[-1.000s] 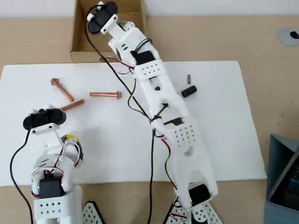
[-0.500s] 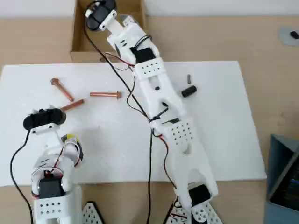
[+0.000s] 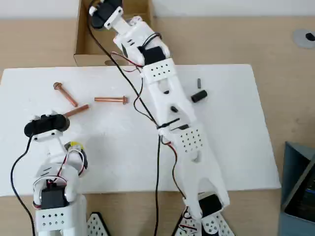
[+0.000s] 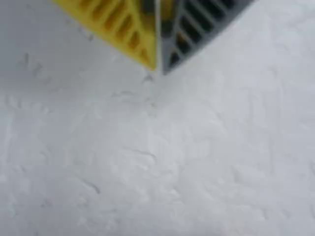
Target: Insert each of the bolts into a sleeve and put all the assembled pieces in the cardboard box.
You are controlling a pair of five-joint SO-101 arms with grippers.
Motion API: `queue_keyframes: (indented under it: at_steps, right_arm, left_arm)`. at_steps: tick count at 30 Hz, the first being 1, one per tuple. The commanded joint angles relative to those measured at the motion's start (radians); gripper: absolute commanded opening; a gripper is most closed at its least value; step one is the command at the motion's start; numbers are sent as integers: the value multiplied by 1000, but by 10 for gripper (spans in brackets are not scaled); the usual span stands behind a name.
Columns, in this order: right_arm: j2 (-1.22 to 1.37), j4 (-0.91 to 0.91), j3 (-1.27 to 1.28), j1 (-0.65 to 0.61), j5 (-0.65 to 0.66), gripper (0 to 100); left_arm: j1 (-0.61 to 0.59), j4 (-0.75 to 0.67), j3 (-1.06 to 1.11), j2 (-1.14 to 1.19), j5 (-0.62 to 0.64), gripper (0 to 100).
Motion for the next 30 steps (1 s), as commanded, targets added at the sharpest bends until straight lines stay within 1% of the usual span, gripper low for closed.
queue_keyframes:
  at_steps: [1,5,10,14,18,23,27,30]
  right_arm:
    - [-39,115,-171,13,0,9]
    - [-38,267,-306,13,-3,9]
    - [-44,454,-446,15,-75,9]
    - [-105,583,-440,16,-80,9]
    - [-171,694,-440,16,-164,9]
    - [-252,872,-440,16,-216,9]
    - [-298,976,-440,21,-278,9]
    - [-331,999,-437,33,-322,9]
  left_arm:
    - [-3,0,-6,-4,0,2]
    - [-3,0,-6,-4,0,2]
    - [-2,0,-6,-4,0,2]
    - [-2,0,-6,-4,0,2]
    - [-2,0,-6,-4,0,2]
    - [-2,0,-6,-4,0,2]
    - [-2,0,-6,-4,0,2]
    - [-2,0,-6,-4,0,2]
